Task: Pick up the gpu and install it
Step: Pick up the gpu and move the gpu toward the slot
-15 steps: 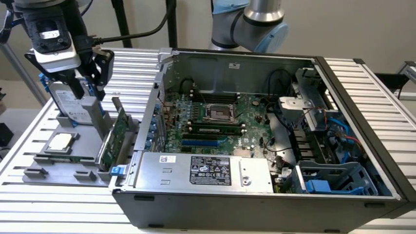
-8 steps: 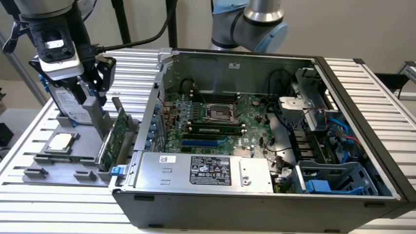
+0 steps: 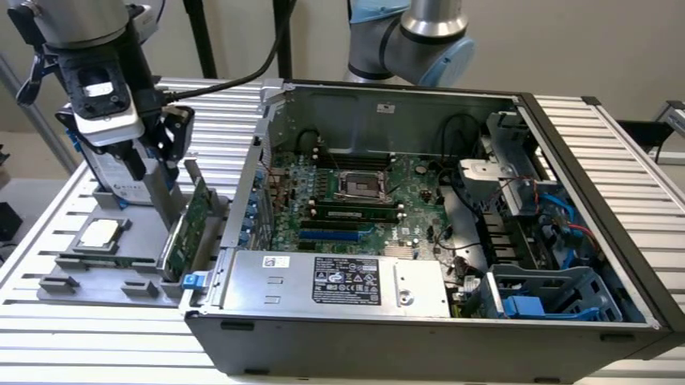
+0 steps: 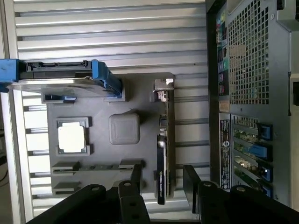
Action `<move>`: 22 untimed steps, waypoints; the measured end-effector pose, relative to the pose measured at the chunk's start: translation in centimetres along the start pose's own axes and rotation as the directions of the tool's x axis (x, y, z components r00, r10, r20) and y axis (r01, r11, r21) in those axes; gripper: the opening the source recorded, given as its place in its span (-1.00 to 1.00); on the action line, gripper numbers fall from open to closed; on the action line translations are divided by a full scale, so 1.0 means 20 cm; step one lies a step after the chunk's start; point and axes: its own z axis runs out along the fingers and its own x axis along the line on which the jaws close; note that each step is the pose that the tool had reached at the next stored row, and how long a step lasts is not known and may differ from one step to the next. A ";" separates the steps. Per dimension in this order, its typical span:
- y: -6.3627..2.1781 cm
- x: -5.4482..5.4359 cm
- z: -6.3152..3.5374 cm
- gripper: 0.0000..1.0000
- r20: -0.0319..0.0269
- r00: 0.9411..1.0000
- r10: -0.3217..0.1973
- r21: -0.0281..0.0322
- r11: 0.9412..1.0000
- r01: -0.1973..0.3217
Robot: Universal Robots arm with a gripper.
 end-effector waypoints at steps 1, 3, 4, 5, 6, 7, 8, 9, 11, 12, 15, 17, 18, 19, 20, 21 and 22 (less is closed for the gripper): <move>0.000 0.00 0.009 -0.04 0.000 1.000 0.000 0.000 1.000 0.000; 0.000 0.00 0.028 -0.04 0.000 1.000 0.000 0.000 1.000 0.000; -0.001 0.00 0.036 -0.04 0.000 1.000 0.000 0.000 1.000 0.000; -0.001 0.00 0.046 -0.04 0.000 1.000 0.000 0.000 1.000 0.000; -0.001 0.00 0.054 -0.04 0.000 1.000 0.000 0.000 1.000 0.000; -0.002 0.00 0.064 -0.04 0.000 1.000 0.000 0.000 1.000 0.000; -0.003 0.00 0.073 -0.04 0.000 1.000 0.000 0.000 1.000 0.000; -0.004 0.00 0.082 -0.04 0.000 1.000 0.000 0.000 1.000 0.000; -0.007 0.00 0.100 -0.04 0.000 1.000 0.000 0.000 1.000 0.000; -0.009 0.00 0.108 -0.04 0.000 1.000 0.000 0.000 1.000 0.000; -0.014 0.00 0.137 -0.04 0.000 1.000 0.000 0.000 1.000 0.000; -0.018 0.00 0.155 -0.04 0.000 1.000 0.000 0.000 1.000 0.000; -0.020 0.00 0.164 -0.04 0.000 1.000 0.000 0.000 1.000 0.000; -0.022 -0.01 0.173 -0.04 0.000 1.000 0.000 0.000 1.000 0.000; -0.023 -0.01 0.182 -0.04 0.000 1.000 0.000 0.000 1.000 0.000; -0.025 -0.01 0.191 -0.04 0.000 1.000 0.000 0.000 1.000 0.000; -0.027 -0.02 0.200 -0.04 0.000 1.000 0.000 0.000 1.000 0.000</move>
